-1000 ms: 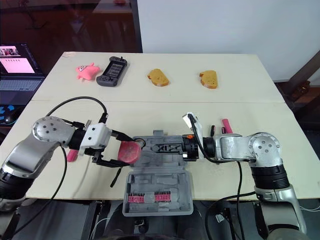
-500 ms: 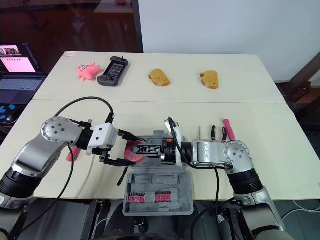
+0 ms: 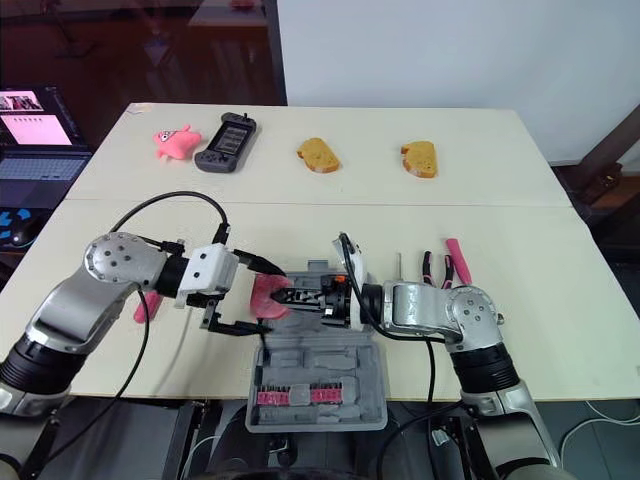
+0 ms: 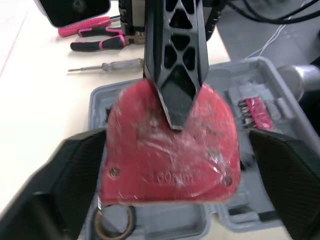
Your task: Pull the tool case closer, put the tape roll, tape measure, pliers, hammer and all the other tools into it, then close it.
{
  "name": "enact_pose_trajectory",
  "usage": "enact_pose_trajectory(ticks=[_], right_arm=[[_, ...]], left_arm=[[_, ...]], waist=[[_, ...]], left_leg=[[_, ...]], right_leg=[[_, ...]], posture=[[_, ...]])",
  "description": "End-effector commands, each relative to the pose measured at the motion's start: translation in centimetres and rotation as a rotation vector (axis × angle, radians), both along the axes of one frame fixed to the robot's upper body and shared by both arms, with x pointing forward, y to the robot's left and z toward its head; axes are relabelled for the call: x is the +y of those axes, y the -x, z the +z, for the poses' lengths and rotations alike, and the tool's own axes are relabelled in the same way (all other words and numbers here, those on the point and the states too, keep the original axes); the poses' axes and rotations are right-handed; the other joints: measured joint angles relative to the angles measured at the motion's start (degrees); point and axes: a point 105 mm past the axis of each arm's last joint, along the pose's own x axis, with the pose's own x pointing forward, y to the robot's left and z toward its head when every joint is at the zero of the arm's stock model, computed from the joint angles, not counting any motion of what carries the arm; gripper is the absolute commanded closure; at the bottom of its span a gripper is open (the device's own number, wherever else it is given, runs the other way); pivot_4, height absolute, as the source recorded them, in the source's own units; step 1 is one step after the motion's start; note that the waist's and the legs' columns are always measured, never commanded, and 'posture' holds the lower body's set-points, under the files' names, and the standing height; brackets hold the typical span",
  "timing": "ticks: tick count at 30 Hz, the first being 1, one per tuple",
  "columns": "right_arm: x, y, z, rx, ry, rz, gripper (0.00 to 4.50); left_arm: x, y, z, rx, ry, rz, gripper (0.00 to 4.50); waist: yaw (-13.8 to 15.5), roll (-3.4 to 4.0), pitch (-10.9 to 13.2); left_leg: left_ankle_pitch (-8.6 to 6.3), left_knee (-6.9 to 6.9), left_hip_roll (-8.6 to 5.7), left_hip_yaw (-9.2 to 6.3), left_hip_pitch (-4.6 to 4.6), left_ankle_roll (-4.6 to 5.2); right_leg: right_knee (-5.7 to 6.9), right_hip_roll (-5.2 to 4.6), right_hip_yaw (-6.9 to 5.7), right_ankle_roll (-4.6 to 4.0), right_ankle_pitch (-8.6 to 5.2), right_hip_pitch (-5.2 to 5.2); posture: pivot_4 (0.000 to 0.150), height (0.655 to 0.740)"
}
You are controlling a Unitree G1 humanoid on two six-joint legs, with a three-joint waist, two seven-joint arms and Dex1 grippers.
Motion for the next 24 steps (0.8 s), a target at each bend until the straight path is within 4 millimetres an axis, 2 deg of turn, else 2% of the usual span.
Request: enact_pose_trajectory(ticks=[1, 2, 7, 9, 13, 17, 24], right_arm=[[-2.4, 0.3, 1.8, -0.069, -0.033, 0.013, 3.99], [-3.2, 0.4, 1.8, -0.073, -0.018, 0.018, 3.99], [-10.3, 1.2, 1.4, -0.009, 0.169, -0.015, 3.99], [-12.3, 1.7, 1.0, 0.039, 0.236, -0.039, 3.99], [-14.4, 2.6, -0.3, 0.096, 0.323, -0.052, 3.99], [-16.4, 2.6, -3.2, 0.15, 0.415, -0.107, 3.99], [-17.4, 2.1, -6.3, 0.18, 0.459, -0.148, 3.99]], left_arm=[[1.1, 0.3, 1.3, 0.014, 0.041, 0.016, 0.0], [1.4, 0.4, 1.4, 0.021, 0.045, 0.022, 0.0], [3.4, 1.0, 1.6, 0.078, 0.079, 0.088, 0.0], [3.9, 1.6, 1.4, 0.097, 0.084, 0.107, 0.0], [4.3, 2.9, 0.9, 0.163, 0.103, 0.128, 0.0], [4.6, 4.4, 0.8, 0.214, 0.165, 0.175, 0.0], [5.3, 6.2, 0.9, 0.209, 0.199, 0.205, 0.0]], waist=[[0.0, 0.0, 0.0], [0.0, 0.0, 0.0], [0.1, 0.0, 0.0], [0.0, -0.01, 0.0], [-0.1, -0.01, 0.0], [0.1, -0.01, 0.0], [0.2, 0.01, 0.0]], left_leg=[[0.0, 0.0, 0.0, 0.0, 0.0, 0.0], [-0.01, 0.0, 0.0, 0.0, 0.0, 0.01], [-0.03, 0.0, 0.0, -0.01, 0.0, 0.04], [-0.03, -0.02, 0.0, 0.0, 0.02, 0.05], [-0.02, -0.02, 0.01, 0.01, 0.05, 0.04], [-0.03, -0.03, 0.02, 0.01, 0.04, 0.05], [-0.03, 0.0, 0.01, 0.01, 0.04, 0.04]], right_leg=[[0.0, 0.0, 0.0, 0.0, 0.0, 0.01], [-0.01, -0.01, 0.0, 0.0, 0.0, 0.01], [-0.03, -0.07, 0.0, 0.0, 0.0, 0.02], [-0.04, -0.06, 0.0, -0.01, -0.01, 0.01], [-0.05, -0.02, 0.0, -0.02, -0.01, 0.01], [-0.08, -0.08, 0.0, 0.0, -0.01, 0.02], [-0.11, -0.1, 0.0, 0.0, 0.0, 0.03]], posture=[[0.15, 0.7188], [0.15, 0.7188], [0.15, 0.7188], [0.15, 0.7188], [0.15, 0.7188], [0.15, 0.7188], [0.15, 0.7188]])
